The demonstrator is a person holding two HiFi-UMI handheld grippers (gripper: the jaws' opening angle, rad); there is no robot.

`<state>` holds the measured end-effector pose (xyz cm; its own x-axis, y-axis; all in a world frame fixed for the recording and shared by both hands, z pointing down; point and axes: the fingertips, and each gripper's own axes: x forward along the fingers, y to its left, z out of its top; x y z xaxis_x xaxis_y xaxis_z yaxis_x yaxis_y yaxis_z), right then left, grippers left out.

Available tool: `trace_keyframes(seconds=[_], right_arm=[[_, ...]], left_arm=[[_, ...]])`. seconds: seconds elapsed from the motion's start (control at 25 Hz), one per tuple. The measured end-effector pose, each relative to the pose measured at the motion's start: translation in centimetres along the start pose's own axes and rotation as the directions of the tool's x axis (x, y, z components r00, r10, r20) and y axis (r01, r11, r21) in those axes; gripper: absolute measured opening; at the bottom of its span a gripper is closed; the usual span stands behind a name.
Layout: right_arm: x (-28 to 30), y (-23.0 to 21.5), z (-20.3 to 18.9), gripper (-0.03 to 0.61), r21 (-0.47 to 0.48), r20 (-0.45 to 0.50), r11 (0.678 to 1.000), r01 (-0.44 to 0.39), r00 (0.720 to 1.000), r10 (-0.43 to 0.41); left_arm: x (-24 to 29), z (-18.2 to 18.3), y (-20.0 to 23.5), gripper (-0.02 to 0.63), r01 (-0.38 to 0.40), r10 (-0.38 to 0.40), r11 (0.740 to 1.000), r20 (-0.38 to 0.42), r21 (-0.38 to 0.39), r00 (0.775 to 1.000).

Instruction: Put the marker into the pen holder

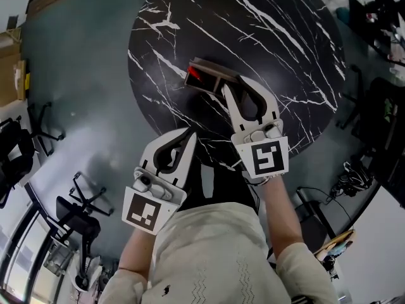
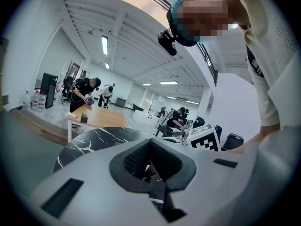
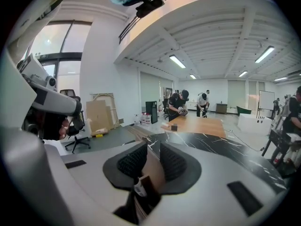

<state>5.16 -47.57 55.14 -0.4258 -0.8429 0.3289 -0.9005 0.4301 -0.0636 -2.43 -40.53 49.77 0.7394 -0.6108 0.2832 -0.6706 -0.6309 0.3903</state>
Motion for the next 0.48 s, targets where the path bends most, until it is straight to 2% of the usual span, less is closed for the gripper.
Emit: trace_keyframes(seconds=[0.16, 0.24, 0.32, 0.48], right_arm=[[-1.0, -0.3, 1.5, 0.077, 0.006, 0.022, 0.999, 0.035, 0.999, -0.035], [-1.9, -0.3, 2.1, 0.073, 0.019, 0.017, 1.000, 0.022, 1.000, -0.022], [-3.1, -0.1, 2.4, 0.017, 0.025, 0.002, 1.000, -0.006, 1.000, 0.006], [-5.7, 0.3, 4.6, 0.017, 0.052, 0.035, 0.999, -0.006, 0.999, 0.004]], left_arm=[[-0.4, 0.3, -0.6, 0.008, 0.007, -0.007, 1.000, 0.004, 0.008, 1.000], [-0.6, 0.8, -1.0, 0.008, 0.012, -0.012, 1.000, 0.013, 0.012, 1.000], [-0.7, 1.4, -1.5, 0.008, 0.019, -0.020, 1.000, 0.029, 0.024, 0.999], [-1.2, 2.9, -2.8, 0.008, 0.030, -0.033, 0.998, 0.053, 0.058, 0.998]])
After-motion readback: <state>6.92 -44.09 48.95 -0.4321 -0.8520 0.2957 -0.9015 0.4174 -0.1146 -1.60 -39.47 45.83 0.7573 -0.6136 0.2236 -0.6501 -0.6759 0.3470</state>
